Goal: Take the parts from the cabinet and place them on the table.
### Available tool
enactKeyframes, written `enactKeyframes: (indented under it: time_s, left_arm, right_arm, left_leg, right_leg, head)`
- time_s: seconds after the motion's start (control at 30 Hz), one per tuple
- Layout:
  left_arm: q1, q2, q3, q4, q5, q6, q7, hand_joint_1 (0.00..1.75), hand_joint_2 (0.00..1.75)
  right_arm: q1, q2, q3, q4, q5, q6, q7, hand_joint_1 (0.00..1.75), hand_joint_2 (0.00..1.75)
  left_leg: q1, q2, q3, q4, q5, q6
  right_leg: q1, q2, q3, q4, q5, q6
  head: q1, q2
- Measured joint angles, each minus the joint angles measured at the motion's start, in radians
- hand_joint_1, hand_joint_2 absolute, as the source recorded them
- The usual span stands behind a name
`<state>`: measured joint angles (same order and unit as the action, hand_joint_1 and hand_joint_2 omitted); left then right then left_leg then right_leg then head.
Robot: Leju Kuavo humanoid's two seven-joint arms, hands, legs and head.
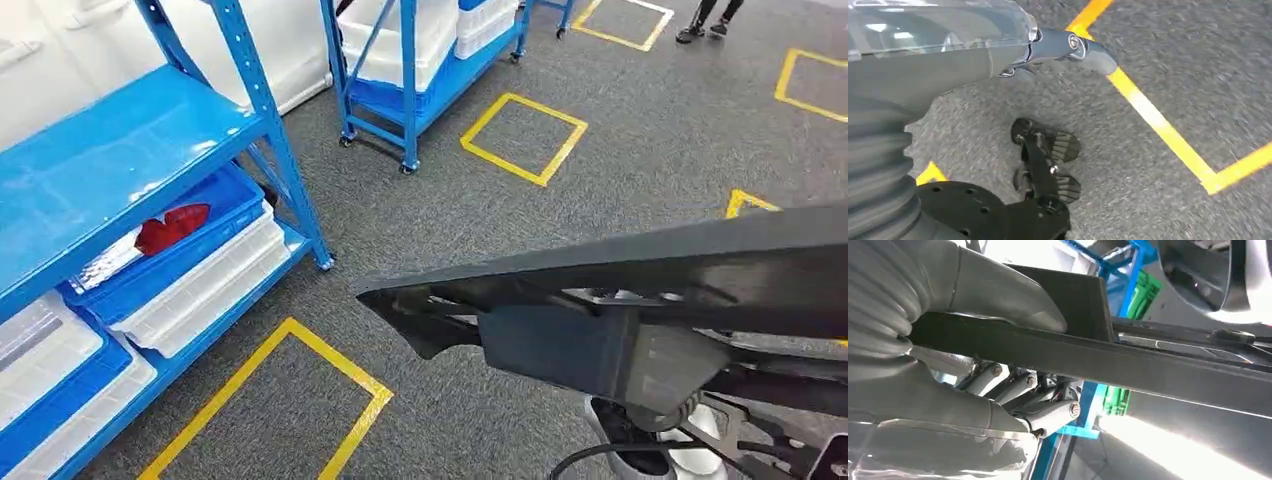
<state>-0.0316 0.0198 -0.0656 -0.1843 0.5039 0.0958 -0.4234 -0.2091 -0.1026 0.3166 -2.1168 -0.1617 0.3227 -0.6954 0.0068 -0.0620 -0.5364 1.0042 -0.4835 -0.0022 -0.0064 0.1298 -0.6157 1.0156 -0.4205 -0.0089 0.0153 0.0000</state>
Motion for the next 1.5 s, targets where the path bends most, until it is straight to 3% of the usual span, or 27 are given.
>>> enactKeyframes:
  time_s: [0.07,0.13,0.2,0.23,0.27,0.33,0.37,0.4,0.43,0.53,0.57,0.63,0.73,0.8,0.87,0.9,0.93,1.07,1.13,1.17,1.23,1.27,1.3,1.37,1.4,1.43,1.5]
  left_arm:
    - [-0.002,-0.007,0.002,0.0,0.001,0.003,0.003,0.0,1.75]
    - [-0.002,-0.006,0.003,0.0,0.002,0.003,0.006,0.0,1.75]
    - [0.003,-0.005,0.008,0.0,0.002,0.006,0.01,0.0,1.75]
    - [0.005,-0.005,0.009,0.0,0.002,0.008,0.011,0.0,1.75]
    - [0.005,-0.005,0.01,0.0,0.002,0.012,0.013,0.0,1.75]
    - [0.003,-0.005,0.016,0.0,0.008,0.015,0.013,0.0,1.75]
    - [0.002,-0.005,0.018,0.0,0.01,0.015,0.013,0.0,1.75]
    - [0.002,-0.003,0.019,0.0,0.011,0.015,0.013,0.0,1.75]
    - [0.002,-0.002,0.019,0.0,0.011,0.014,0.013,0.0,1.75]
    - [0.001,0.004,0.02,0.0,0.011,0.012,0.013,0.0,1.75]
    - [0.0,0.005,0.02,0.0,0.01,0.011,0.013,0.0,1.75]
    - [0.0,0.006,0.02,0.0,0.01,0.011,0.013,0.0,1.75]
    - [0.006,0.008,0.02,0.0,0.006,-0.001,0.014,0.0,1.75]
    - [0.011,0.011,0.02,0.0,0.002,-0.013,0.015,0.0,1.75]
    - [0.011,0.013,0.02,0.0,-0.002,-0.016,0.015,0.0,1.75]
    - [0.012,0.014,0.02,0.0,-0.002,-0.018,0.015,0.0,1.75]
    - [0.015,0.018,0.02,0.002,-0.002,-0.019,0.015,0.0,1.75]
    - [0.007,0.017,0.016,0.002,-0.019,-0.021,0.024,0.0,1.75]
    - [0.006,0.011,0.012,0.002,-0.032,-0.021,0.032,0.0,1.75]
    - [0.006,0.01,0.009,0.002,-0.035,-0.019,0.037,0.0,1.75]
    - [0.009,0.01,0.004,0.002,-0.041,-0.013,0.044,0.0,1.75]
    - [0.008,0.01,0.0,0.002,-0.043,-0.008,0.049,0.0,1.75]
    - [0.007,0.008,-0.003,0.002,-0.043,-0.006,0.053,0.0,1.75]
    - [0.003,0.004,-0.007,0.002,-0.043,-0.004,0.055,0.0,1.75]
    - [0.0,0.002,-0.008,0.002,-0.043,-0.004,0.056,0.0,1.75]
    - [0.0,0.001,-0.009,0.002,-0.043,-0.004,0.056,0.0,1.75]
    - [-0.002,0.0,-0.009,0.002,-0.043,-0.004,0.056,0.0,1.75]
  right_arm:
    - [-0.002,0.0,-0.008,0.005,0.0,-0.003,0.0,1.75,1.75]
    - [-0.011,0.0,-0.012,0.008,0.0,-0.005,0.0,1.75,1.75]
    - [-0.013,0.0,-0.012,0.016,-0.009,-0.005,0.0,1.75,1.75]
    - [-0.013,0.0,-0.012,0.02,-0.011,-0.005,0.0,1.75,1.75]
    - [-0.014,0.0,-0.012,0.024,-0.013,-0.005,0.0,1.75,1.75]
    - [-0.02,0.0,-0.013,0.032,-0.016,-0.006,0.0,1.75,1.75]
    - [-0.025,0.0,-0.013,0.034,-0.019,-0.008,0.0,1.75,1.75]
    - [-0.03,0.0,-0.013,0.036,-0.02,-0.012,0.0,1.75,1.75]
    - [-0.033,0.0,-0.013,0.039,-0.021,-0.017,0.0,1.75,1.75]
    - [-0.034,-0.001,-0.015,0.043,-0.022,-0.025,0.0,1.75,1.75]
    - [-0.034,-0.001,-0.017,0.043,-0.022,-0.025,0.0,1.75,1.75]
    - [-0.038,-0.001,-0.018,0.044,-0.022,-0.025,0.0,1.75,1.75]
    - [-0.035,-0.002,-0.018,0.049,-0.018,-0.047,0.0,1.75,1.75]
    - [-0.032,-0.002,-0.018,0.051,-0.016,-0.063,0.0,1.75,1.75]
    - [-0.033,-0.002,-0.018,0.051,-0.015,-0.074,0.0,1.75,1.75]
    - [-0.034,-0.002,-0.018,0.053,-0.011,-0.082,0.0,1.75,1.75]
    - [-0.039,-0.002,-0.017,0.056,-0.008,-0.094,0.0,1.75,1.75]
    - [-0.046,-0.002,-0.002,0.066,0.002,-0.143,0.001,1.75,1.75]
    - [-0.052,-0.003,0.003,0.069,0.015,-0.164,0.001,1.75,1.75]
    - [-0.056,-0.003,0.008,0.072,0.015,-0.169,0.0,1.75,1.75]
    - [-0.054,-0.003,0.019,0.078,0.015,-0.18,0.0,1.75,1.75]
    - [-0.054,-0.003,0.024,0.082,0.013,-0.183,0.0,1.75,1.75]
    - [-0.054,-0.004,0.029,0.088,0.009,-0.185,0.0,1.75,1.75]
    - [-0.059,-0.008,0.037,0.102,-0.002,-0.186,0.0,1.75,1.75]
    - [-0.062,-0.01,0.041,0.107,-0.005,-0.186,0.0,1.75,1.75]
    - [-0.067,-0.011,0.043,0.109,-0.006,-0.186,0.0,1.75,1.75]
    - [-0.07,-0.012,0.049,0.115,-0.007,-0.186,0.0,1.75,1.75]
  left_leg:
    - [0.013,0.03,0.009,-0.02,0.014,0.015]
    - [0.008,0.052,0.012,-0.027,0.019,0.024]
    - [0.003,0.081,0.01,-0.026,0.017,0.025]
    - [0.003,0.095,0.01,-0.025,0.017,0.025]
    - [0.003,0.107,0.01,-0.025,0.015,0.024]
    - [0.003,0.129,0.013,-0.024,0.011,0.018]
    - [0.003,0.14,0.018,-0.022,0.007,0.014]
    - [0.0,0.147,0.02,-0.021,0.003,0.008]
    - [-0.006,0.154,0.02,-0.015,-0.003,0.001]
    - [-0.005,0.182,0.029,-0.022,-0.005,-0.013]
    - [-0.001,0.177,0.029,-0.019,-0.012,-0.021]
    - [0.005,0.091,-0.004,0.06,-0.07,-0.025]
    - [0.005,0.07,-0.122,0.3,-0.165,-0.028]
    - [0.005,0.068,-0.125,0.281,-0.118,-0.022]
    - [0.005,0.047,-0.054,0.111,-0.014,-0.013]
    - [0.005,0.011,-0.023,0.034,0.022,-0.008]
    - [0.009,-0.039,-0.016,0.005,0.011,-0.004]
    - [0.002,0.004,-0.006,-0.011,0.017,0.01]
    - [0.006,0.034,0.001,-0.028,0.028,0.025]
    - [0.003,0.047,0.0,-0.028,0.028,0.026]
    - [-0.001,0.076,-0.001,-0.027,0.026,0.029]
    - [-0.001,0.09,-0.001,-0.026,0.025,0.029]
    - [-0.002,0.102,-0.001,-0.026,0.024,0.028]
    - [-0.001,0.124,0.001,-0.024,0.02,0.024]
    - [-0.002,0.133,0.004,-0.022,0.017,0.02]
    - [-0.007,0.142,0.005,-0.02,0.013,0.015]
    - [-0.009,0.156,0.006,-0.017,0.008,0.004]
  right_leg:
    - [0.002,0.01,-0.003,0.003,0.0,0.01]
    - [0.007,-0.086,-0.044,0.086,-0.059,0.018]
    - [-0.001,-0.118,-0.128,0.264,-0.136,0.027]
    - [-0.004,-0.121,-0.152,0.313,-0.147,0.03]
    - [-0.008,-0.123,-0.151,0.312,-0.134,0.033]
    - [-0.01,-0.136,-0.081,0.181,-0.061,0.034]
    - [-0.01,-0.164,-0.017,0.065,-0.016,0.032]
    - [-0.003,-0.213,0.016,0.001,-0.022,0.026]
    - [0.004,-0.2,0.015,-0.003,-0.018,0.012]
    - [0.012,-0.168,0.008,-0.001,-0.02,-0.004]
    - [0.001,-0.156,0.012,-0.008,-0.014,-0.013]
    - [0.0,-0.14,0.011,-0.01,-0.012,-0.024]
    - [0.006,-0.104,0.011,-0.009,-0.012,-0.029]
    - [0.008,-0.073,0.013,-0.008,-0.012,-0.029]
    - [0.008,-0.046,0.017,-0.005,-0.012,-0.027]
    - [0.007,-0.037,0.016,-0.004,-0.013,-0.026]
    - [0.012,-0.026,0.01,0.002,-0.013,-0.019]
    - [-0.002,0.025,-0.002,-0.007,0.002,0.012]
    - [0.007,-0.075,-0.026,0.047,-0.041,0.014]
    - [0.006,-0.103,-0.056,0.111,-0.078,0.018]
    - [-0.003,-0.119,-0.134,0.278,-0.147,0.026]
    - [-0.006,-0.12,-0.154,0.318,-0.154,0.029]
    - [-0.009,-0.122,-0.149,0.308,-0.137,0.032]
    - [-0.011,-0.136,-0.07,0.161,-0.06,0.032]
    - [-0.009,-0.164,-0.008,0.051,-0.02,0.029]
    - [0.001,-0.208,0.022,-0.009,-0.03,0.022]
    - [0.007,-0.183,0.017,-0.008,-0.024,0.009]
  head:
    - [0.001,0.0]
    - [0.011,0.0]
    - [0.011,0.0]
    - [0.011,0.0]
    - [0.011,0.0]
    - [0.011,0.0]
    - [0.011,0.0]
    - [0.011,0.0]
    - [0.01,0.0]
    - [0.009,0.0]
    - [0.01,0.0]
    - [0.006,0.0]
    - [0.004,0.0]
    - [0.004,0.0]
    - [0.003,0.0]
    - [0.003,0.0]
    - [0.006,0.0]
    - [0.004,0.0]
    - [0.009,0.0]
    - [0.009,0.0]
    - [0.009,0.0]
    - [0.01,0.0]
    - [0.009,0.0]
    - [0.01,0.0]
    - [0.01,0.0]
    - [0.01,0.0]
    - [0.008,0.0]
